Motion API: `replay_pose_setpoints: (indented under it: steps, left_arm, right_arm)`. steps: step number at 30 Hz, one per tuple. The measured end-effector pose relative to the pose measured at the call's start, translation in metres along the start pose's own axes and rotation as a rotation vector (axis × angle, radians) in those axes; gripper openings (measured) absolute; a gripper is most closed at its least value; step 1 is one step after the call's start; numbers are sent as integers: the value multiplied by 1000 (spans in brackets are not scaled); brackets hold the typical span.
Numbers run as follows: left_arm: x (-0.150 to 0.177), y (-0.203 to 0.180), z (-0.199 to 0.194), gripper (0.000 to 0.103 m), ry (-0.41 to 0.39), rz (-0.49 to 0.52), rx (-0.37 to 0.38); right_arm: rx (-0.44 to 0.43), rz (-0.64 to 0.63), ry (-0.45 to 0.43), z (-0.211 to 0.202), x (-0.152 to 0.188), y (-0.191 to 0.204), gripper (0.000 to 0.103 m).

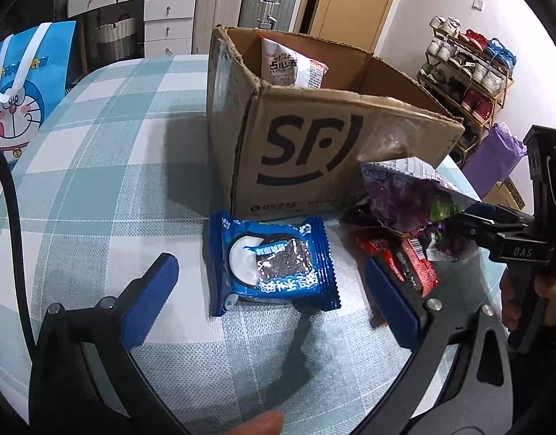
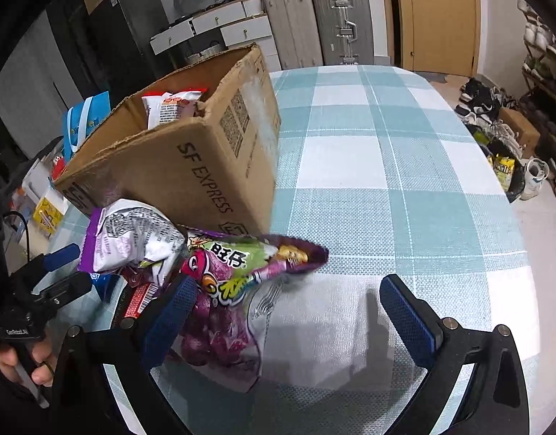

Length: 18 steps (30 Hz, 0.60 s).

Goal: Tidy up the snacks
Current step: 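Move both open grippers back to the remaining snacks, then grip the purple grape candy bag with the right gripper while the left grips the blue cookie packet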

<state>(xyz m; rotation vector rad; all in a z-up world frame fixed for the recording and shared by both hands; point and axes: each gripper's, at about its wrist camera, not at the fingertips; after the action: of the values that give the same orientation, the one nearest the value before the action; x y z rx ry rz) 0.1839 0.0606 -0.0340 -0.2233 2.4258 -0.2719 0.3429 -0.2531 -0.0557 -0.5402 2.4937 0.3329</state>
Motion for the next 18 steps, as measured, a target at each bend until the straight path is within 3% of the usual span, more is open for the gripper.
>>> replay_pose_setpoints:
  steps: [10, 16, 18]
  left_arm:
    - [2, 4, 6, 102, 18, -7, 1]
    - [2, 8, 14, 102, 27, -23, 4]
    - [1, 9, 16, 96, 29, -28, 9]
  right_arm:
    - [116, -59, 5, -9, -1, -16, 103]
    - [75, -15, -17, -17, -3, -24, 103]
    - [43, 4, -28, -20, -3, -23, 103]
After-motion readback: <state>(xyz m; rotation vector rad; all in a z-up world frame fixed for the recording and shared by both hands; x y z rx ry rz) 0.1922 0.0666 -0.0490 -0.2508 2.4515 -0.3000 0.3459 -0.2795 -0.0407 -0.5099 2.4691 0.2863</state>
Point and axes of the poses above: each gripper's, at about its wrist camera, not at the fingertips, and z roughly the way its jaws point, y to its left, x to its underside, and after that the axes turned 3 degrees about x, right-handed
